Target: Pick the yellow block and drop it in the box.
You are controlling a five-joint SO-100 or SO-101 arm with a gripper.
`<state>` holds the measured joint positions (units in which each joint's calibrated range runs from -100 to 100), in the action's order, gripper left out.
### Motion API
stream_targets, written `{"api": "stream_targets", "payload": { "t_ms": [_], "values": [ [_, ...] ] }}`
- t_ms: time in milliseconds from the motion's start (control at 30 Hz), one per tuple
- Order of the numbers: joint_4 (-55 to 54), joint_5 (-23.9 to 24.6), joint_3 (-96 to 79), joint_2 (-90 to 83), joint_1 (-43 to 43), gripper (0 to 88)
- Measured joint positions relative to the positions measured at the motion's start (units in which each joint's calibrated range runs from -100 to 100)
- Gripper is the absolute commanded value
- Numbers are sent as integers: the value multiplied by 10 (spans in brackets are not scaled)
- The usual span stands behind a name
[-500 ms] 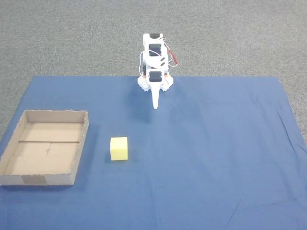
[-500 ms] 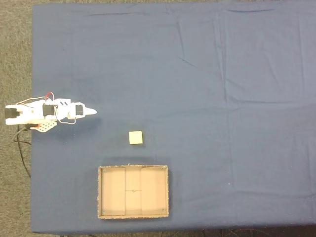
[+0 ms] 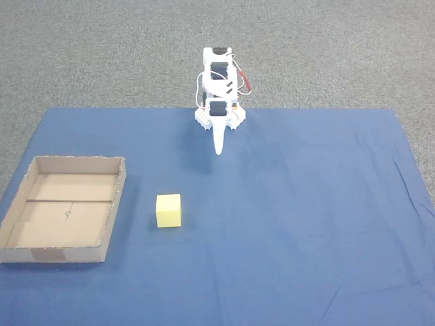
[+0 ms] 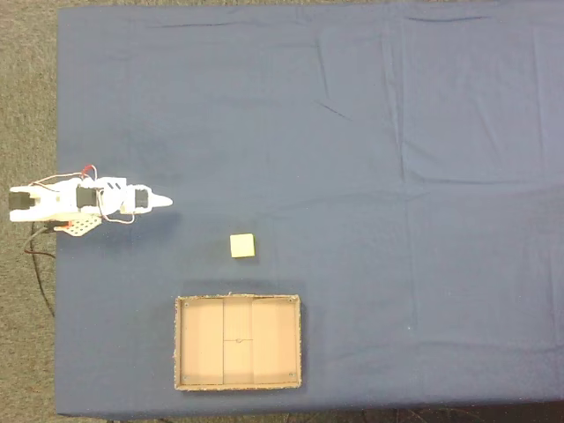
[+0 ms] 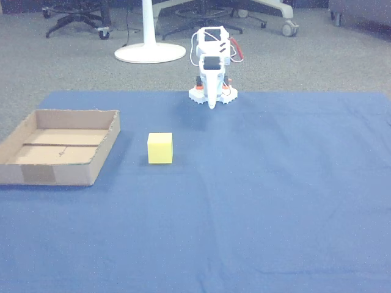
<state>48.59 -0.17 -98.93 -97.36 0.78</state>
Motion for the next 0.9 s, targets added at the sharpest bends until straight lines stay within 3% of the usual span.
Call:
{"api": "stream_targets", "payload": {
  "t_ms": [133,233,300,400,633,900],
  "values": [
    [74,29,210,152,-52,34],
    [133,36,480,373,-113,310],
    [155,40,657,526,-148,354],
    [177,-35,841,720,-188,492],
    [258,-120,1127,1039,-193,520],
    [314,-134,1321,1273,-188,490]
  ]
}}
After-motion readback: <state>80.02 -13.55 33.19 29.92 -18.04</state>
